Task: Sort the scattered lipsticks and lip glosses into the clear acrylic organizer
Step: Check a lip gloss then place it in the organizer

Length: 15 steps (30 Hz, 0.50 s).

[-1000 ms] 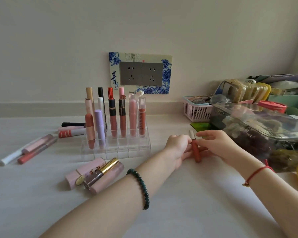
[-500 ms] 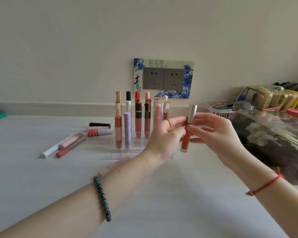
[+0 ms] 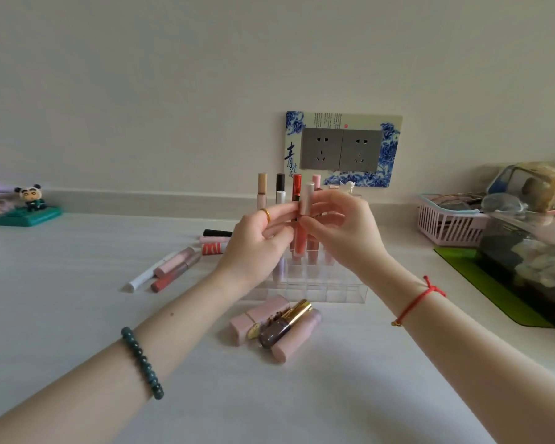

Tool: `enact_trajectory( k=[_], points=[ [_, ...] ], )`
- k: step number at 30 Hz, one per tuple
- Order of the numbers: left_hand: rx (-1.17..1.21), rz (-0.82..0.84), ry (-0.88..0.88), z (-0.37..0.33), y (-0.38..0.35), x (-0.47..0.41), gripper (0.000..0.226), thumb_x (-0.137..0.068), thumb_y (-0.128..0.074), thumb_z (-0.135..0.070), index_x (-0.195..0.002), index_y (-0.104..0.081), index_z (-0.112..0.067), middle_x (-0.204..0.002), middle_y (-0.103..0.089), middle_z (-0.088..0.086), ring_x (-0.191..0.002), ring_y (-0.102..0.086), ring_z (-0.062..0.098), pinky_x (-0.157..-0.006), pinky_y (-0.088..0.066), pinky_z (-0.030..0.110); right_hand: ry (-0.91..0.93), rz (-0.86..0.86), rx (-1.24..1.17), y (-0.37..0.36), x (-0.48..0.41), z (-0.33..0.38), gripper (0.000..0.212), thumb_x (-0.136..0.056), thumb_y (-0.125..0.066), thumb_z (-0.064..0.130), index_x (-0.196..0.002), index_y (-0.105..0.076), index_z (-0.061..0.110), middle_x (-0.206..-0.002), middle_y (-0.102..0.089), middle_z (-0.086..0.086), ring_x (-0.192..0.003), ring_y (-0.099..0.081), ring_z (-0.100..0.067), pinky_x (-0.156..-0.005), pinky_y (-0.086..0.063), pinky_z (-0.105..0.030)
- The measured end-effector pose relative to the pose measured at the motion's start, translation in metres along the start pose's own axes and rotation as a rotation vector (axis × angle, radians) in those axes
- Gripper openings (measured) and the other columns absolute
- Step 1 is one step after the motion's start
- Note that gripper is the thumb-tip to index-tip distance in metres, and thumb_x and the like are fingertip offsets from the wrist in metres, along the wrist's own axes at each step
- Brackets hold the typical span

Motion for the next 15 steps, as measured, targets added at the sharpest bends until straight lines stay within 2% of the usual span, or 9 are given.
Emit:
enact_trajectory(
  k=[4,7,9,15],
  points=[
    [-0.015,0.011,0.028,0.013,0.002,0.004,0.037,-0.090,-0.050,-0.010,-0.125,-0.053,-0.021,-0.111,-0.059,-0.019,-0.109,-0.055,-0.002,-0.095,-0.041,0.017,0.035,0.012,0.046,-0.012,-0.001,-0.008,0.025,-0.078,-0.066,0.002,-0.100,-0.063,0.013,-0.085,-0.063,0.008,-0.080,-0.064,-0.009,-0.072,-0.056,-0.019],
    [-0.044,0.044,0.025,0.017,-0.001,0.007,0.039,-0.090,-0.050,-0.009,-0.127,-0.051,-0.019,-0.104,-0.055,-0.027,-0.099,-0.053,-0.012,-0.085,-0.040,0.002,0.025,0.012,0.066,-0.012,-0.002,-0.016,0.027,-0.078,-0.066,0.003,-0.103,-0.062,0.011,-0.091,-0.065,0.001,-0.083,-0.065,-0.012,-0.074,-0.055,-0.021],
    [-0.048,0.059,0.030,0.020,-0.004,0.008,0.040,-0.090,-0.050,-0.007,-0.128,-0.050,-0.019,-0.099,-0.053,-0.031,-0.092,-0.051,-0.018,-0.078,-0.038,-0.004,0.020,0.016,0.079,-0.013,-0.002,-0.021,0.027,-0.078,-0.067,0.004,-0.104,-0.062,0.011,-0.092,-0.065,0.000,-0.083,-0.064,-0.012,-0.073,-0.055,-0.018],
    [-0.066,0.060,0.062,0.031,-0.006,0.013,0.042,-0.090,-0.051,-0.009,-0.131,-0.048,-0.017,-0.110,-0.054,-0.019,-0.098,-0.053,-0.008,-0.074,-0.038,-0.005,-0.002,0.038,0.127,-0.018,0.000,-0.030,0.025,-0.078,-0.067,0.005,-0.101,-0.062,0.013,-0.084,-0.062,0.008,-0.076,-0.061,-0.003,-0.065,-0.050,-0.007]
  ],
)
Point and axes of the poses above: each hand's wrist, its own x-axis away from the middle knuckle, its own y-axis out of the back of the hand, z = x × y, the point moved 6 cm from there along -x, towards the middle knuckle
